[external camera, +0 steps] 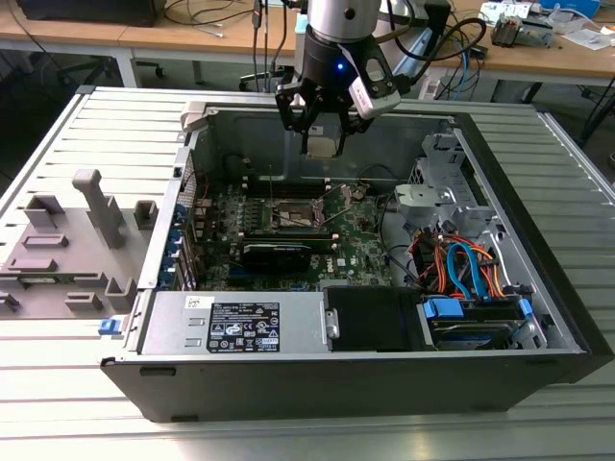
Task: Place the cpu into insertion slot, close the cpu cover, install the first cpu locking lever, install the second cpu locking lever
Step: 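Place the cpu into insertion slot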
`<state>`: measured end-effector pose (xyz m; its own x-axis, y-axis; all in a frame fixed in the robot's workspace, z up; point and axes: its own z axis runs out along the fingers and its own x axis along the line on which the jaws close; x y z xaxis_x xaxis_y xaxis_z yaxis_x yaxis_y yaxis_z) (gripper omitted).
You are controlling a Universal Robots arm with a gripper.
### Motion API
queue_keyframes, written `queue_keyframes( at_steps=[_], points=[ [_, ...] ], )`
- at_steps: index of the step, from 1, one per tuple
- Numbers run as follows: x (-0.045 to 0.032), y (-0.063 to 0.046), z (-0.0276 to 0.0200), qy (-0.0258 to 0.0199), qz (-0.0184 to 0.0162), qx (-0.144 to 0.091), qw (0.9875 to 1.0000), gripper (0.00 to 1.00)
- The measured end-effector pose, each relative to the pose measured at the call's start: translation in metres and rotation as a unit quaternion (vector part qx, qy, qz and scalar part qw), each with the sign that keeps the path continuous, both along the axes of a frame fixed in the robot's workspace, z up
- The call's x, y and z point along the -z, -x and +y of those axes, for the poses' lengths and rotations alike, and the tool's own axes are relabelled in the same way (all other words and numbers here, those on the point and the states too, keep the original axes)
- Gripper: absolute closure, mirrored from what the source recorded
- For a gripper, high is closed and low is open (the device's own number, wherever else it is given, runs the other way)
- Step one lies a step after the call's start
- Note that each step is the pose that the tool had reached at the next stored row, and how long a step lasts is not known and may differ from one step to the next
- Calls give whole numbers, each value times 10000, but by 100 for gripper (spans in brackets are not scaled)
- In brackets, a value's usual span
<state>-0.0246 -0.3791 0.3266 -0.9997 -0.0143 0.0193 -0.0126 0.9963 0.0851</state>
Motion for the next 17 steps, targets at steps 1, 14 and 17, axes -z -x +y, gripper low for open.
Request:
queue_keyframes(
  at_steps=[1, 14, 17],
  points=[
    [1, 0, -1, 0, 0, 0, 10000, 45],
    [20, 0, -18, 0, 0, 0, 10000, 45],
    [26, 0, -24, 0, 0, 0, 10000, 45]
  ],
)
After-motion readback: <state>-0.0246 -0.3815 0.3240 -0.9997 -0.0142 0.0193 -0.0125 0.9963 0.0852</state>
